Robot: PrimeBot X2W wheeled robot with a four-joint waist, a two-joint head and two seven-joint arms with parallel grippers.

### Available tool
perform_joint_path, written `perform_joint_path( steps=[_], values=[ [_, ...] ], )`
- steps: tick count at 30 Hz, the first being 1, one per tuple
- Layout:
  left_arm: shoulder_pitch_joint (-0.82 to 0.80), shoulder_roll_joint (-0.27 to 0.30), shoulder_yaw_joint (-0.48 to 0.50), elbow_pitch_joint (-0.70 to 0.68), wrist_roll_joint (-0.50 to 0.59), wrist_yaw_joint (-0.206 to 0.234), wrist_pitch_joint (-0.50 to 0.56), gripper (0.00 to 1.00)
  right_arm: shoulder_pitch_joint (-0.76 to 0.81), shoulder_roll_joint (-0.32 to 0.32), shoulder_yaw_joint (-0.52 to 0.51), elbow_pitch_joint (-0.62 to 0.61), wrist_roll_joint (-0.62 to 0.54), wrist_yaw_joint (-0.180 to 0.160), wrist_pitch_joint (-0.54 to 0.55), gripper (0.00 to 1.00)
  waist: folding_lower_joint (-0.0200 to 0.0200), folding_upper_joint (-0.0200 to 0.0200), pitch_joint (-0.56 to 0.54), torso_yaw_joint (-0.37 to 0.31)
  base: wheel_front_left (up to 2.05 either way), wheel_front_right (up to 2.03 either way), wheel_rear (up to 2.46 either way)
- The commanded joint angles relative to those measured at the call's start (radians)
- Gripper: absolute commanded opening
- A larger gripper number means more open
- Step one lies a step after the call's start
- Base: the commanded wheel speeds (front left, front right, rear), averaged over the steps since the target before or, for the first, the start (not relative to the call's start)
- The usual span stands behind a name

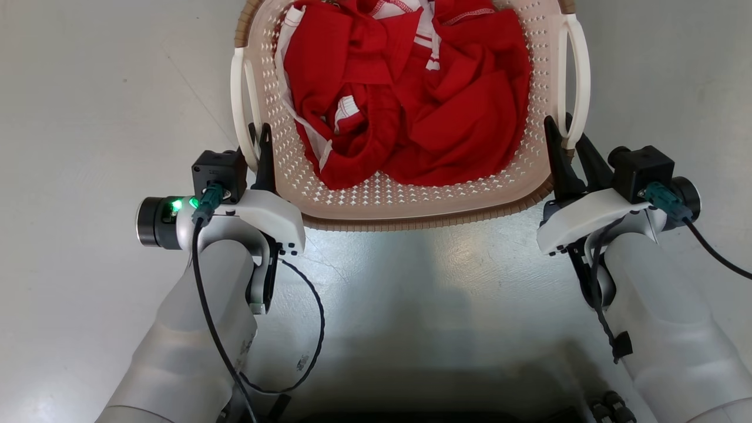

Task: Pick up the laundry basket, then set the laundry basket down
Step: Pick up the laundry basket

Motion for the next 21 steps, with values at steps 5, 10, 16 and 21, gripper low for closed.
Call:
perform_joint_path(
  steps=[5, 10, 16, 21],
  values=[
    [-0.001, 0.008, -0.025, 0.012, -0.038, -0.020, 0.014, 0.00, 0.044, 0.022, 0.066, 0.025, 0.009, 0.003, 0.022, 0.00, 0.0000, -0.0001, -0.022, 0.005, 0.00, 0.00, 0.00],
    [-0.001, 0.008, -0.042, 0.064, -0.039, -0.028, 0.014, 0.00, 0.066, 0.022, 0.115, 0.050, 0.037, 0.003, 0.022, 0.00, 0.0000, -0.0001, -0.068, -0.001, 0.00, 0.00, 0.00],
    [0.006, 0.008, -0.049, 0.111, -0.051, -0.037, 0.014, 0.00, 0.072, 0.022, 0.171, 0.088, 0.089, 0.003, 0.022, 0.00, 0.0000, -0.0001, -0.121, -0.017, 0.00, 0.00, 0.00],
    [0.024, 0.008, -0.062, 0.149, -0.072, -0.046, 0.014, 0.00, 0.083, 0.022, 0.223, 0.125, 0.131, 0.003, 0.022, 0.00, 0.0000, -0.0001, -0.178, -0.029, 0.00, 0.00, 0.00]
  ],
)
